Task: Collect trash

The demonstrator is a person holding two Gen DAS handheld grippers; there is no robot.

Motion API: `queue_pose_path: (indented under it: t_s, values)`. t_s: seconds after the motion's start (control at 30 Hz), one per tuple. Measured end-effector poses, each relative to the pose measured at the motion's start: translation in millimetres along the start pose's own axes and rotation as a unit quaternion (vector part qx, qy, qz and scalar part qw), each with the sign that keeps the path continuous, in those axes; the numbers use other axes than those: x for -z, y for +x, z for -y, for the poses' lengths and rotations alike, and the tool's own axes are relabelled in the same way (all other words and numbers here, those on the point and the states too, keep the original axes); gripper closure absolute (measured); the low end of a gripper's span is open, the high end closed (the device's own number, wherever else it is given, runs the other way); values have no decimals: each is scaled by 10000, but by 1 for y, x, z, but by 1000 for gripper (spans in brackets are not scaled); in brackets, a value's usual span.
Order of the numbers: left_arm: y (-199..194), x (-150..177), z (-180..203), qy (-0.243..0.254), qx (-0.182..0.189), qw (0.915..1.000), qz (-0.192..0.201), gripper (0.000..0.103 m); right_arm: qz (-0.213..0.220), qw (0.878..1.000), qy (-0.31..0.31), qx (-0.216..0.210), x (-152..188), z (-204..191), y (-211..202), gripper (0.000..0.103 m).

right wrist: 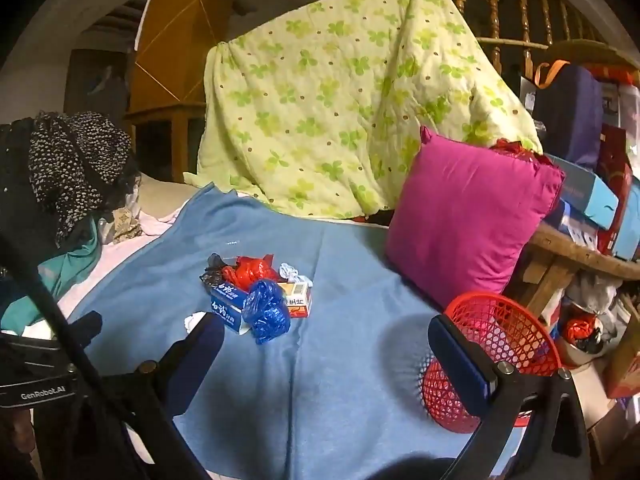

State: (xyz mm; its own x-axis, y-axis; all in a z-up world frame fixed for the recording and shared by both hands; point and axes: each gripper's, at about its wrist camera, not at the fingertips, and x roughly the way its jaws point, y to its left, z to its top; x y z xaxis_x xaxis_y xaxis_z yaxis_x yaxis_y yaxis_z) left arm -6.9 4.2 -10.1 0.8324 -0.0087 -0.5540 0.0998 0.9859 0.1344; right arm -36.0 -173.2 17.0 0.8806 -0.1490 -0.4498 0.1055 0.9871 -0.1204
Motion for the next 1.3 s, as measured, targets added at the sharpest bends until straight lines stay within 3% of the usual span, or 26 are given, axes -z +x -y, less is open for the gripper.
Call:
queue_pose_path:
  t_s: [0.63,1.3]
  values:
    - [5,-2,0,-25,131,9998,-141,0,-86,10000,-9,12,3,1,6,0]
    - [28,9,-7,-85,-2,9995,-298,0,-292,9996,-25,-47,12,-6,23,0]
